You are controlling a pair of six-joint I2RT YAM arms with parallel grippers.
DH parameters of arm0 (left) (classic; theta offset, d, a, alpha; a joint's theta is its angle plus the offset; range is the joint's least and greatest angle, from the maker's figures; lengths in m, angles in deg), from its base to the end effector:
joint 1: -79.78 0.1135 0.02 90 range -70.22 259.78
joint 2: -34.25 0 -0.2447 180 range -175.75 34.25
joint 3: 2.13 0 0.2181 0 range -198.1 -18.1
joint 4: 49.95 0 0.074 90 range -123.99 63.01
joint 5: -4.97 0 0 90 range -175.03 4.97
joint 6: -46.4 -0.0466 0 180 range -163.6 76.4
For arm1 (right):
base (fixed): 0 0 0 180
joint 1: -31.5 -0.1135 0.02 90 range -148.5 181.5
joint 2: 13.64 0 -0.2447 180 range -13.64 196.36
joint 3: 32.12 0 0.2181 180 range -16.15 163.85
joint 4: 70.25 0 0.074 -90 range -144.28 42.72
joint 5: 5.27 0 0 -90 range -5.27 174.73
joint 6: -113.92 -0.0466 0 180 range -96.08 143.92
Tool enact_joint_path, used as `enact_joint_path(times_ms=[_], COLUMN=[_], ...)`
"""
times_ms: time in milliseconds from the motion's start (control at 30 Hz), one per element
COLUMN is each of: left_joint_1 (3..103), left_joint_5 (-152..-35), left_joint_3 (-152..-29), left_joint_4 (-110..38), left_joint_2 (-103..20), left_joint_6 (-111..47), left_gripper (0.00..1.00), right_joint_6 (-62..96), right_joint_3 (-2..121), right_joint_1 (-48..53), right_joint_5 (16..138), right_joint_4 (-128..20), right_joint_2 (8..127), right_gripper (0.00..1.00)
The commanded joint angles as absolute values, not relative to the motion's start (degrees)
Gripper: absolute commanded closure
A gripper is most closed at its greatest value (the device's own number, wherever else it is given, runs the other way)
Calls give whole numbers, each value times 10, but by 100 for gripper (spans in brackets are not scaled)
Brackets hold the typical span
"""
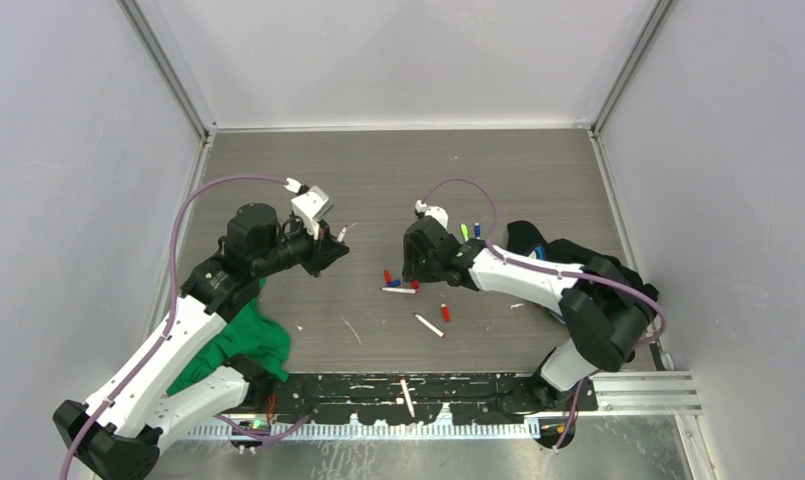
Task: Insert the pens into the pen caps
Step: Insert the pen cap onto the pen.
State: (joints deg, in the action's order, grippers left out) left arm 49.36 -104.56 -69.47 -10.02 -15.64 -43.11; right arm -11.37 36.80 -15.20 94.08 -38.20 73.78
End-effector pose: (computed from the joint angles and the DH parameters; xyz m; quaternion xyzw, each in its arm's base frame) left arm 0.1468 -0.1043 0.3210 0.3026 0.7672 -0.2819 0.4903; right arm 0.2058 0.2074 0.1961 -0.0659 0.9363 0.1628 0.3042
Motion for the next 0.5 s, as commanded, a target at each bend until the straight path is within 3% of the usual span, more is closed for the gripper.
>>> enact_joint_path(times_ms=[0, 300, 467], left_joint_1=[491, 485, 481], left_joint_5=[-1054, -1056, -1052], left_joint_3=[-714, -713, -713], left_joint_4=[-132, -132, -132], left_joint_2=[-146, -144, -143], left_joint_6=[-430, -429, -430], left_gripper=[100, 100, 100], right_joint_6=[-211, -255, -265], right_joint_3=[401, 496, 532], right_joint_1=[-155, -186, -201], right_joint_5=[964, 1039, 1051], right_joint_4=[-429, -355, -326], right_joint_2=[781, 871, 901], right_gripper=[50, 50, 57])
